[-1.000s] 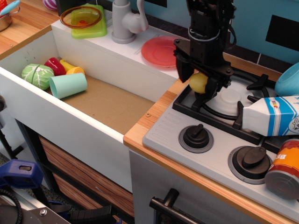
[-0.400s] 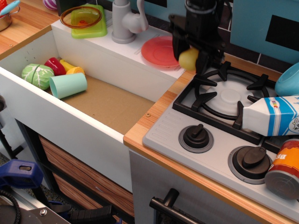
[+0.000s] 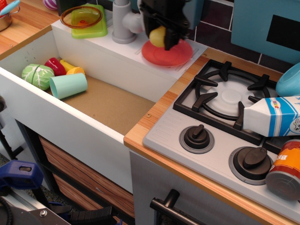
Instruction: Put potato on plate
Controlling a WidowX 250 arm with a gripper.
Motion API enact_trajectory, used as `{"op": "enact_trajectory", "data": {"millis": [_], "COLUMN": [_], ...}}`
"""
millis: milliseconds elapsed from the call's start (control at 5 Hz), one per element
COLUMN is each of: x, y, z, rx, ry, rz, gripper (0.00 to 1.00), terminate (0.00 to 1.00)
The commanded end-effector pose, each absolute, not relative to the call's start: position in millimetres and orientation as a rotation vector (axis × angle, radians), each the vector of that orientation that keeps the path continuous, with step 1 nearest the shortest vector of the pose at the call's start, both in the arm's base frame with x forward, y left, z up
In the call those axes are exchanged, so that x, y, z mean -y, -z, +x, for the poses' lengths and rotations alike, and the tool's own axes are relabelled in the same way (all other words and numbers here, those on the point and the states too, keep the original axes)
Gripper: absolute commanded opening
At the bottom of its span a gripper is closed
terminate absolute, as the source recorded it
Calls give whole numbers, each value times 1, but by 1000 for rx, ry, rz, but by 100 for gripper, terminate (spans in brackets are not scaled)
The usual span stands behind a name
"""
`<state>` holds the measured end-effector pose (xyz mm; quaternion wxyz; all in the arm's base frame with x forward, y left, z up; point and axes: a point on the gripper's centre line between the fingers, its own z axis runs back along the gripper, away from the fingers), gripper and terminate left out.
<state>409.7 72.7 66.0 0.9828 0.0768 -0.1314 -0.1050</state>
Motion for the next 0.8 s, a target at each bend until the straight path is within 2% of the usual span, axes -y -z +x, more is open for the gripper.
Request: {"op": "enact_trajectory", "data": {"millis": [0,200,400,600], "x": [-94,-95,-95,-95], "y": [-74,-73,-73,-73], "z": [431,434,434,434], "rx": [353,381,381,381], "ry": [253,304,304,304], "rz": [167,129,129,129], "gripper": [0,100,100,100], "terminate": [0,0,0,100]}}
